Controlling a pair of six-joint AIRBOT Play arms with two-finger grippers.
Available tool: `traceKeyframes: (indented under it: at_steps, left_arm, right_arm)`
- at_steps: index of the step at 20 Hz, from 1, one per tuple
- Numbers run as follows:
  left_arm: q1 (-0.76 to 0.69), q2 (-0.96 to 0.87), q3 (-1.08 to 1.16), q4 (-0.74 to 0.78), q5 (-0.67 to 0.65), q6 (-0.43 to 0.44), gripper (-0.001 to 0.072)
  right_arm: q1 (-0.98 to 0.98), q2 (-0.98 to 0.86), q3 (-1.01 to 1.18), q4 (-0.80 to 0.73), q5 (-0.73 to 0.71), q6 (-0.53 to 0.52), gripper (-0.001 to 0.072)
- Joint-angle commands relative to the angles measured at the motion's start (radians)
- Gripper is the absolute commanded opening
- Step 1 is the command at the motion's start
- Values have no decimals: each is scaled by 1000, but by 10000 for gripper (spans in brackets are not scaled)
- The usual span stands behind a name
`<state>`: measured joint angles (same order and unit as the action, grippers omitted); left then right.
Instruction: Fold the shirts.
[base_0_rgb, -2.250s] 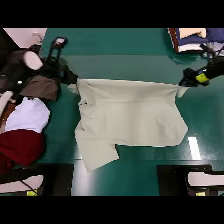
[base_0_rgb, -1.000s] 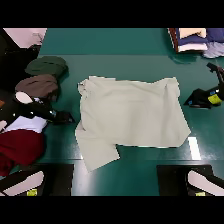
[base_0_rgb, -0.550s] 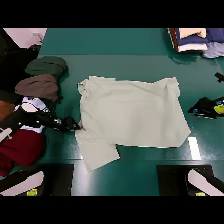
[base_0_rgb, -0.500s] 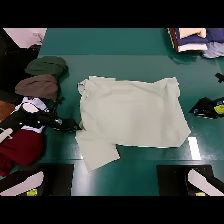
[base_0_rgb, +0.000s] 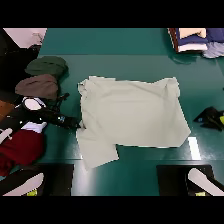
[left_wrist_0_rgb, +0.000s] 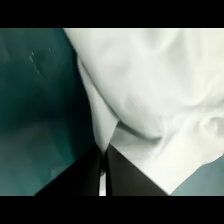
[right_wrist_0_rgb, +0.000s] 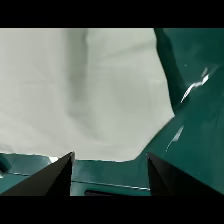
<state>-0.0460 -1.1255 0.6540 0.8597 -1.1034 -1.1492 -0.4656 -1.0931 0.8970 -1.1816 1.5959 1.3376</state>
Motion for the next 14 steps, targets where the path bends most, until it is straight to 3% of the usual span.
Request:
traceKeyframes:
  at_steps: [1,5,7,9,10,11,12,14]
  left_arm:
    - [-4,54,47,8,-2,-4,23]
    - [-4,55,47,5,18,-5,23]
    - [-4,55,47,5,19,-5,24]
    - [-4,55,47,9,18,-5,23]
    - [-4,55,47,12,14,-5,23]
    - [-4,55,47,19,11,-7,23]
    - [-4,55,47,23,11,-31,23]
    - [-4,89,48,25,41,-68,22]
  right_arm:
    - [-130,-24,-153,7,-56,-34,528]
    - [-111,-71,-269,10,-123,-50,507]
    - [-45,-83,-296,12,-171,-49,430]
    - [24,-82,-305,11,-201,-49,428]
    - [50,-78,-304,8,-207,-49,362]
    - [72,-68,-304,0,-209,-49,140]
    - [89,-52,-304,0,-209,-50,17]
    - [110,5,-296,1,-208,-49,17]
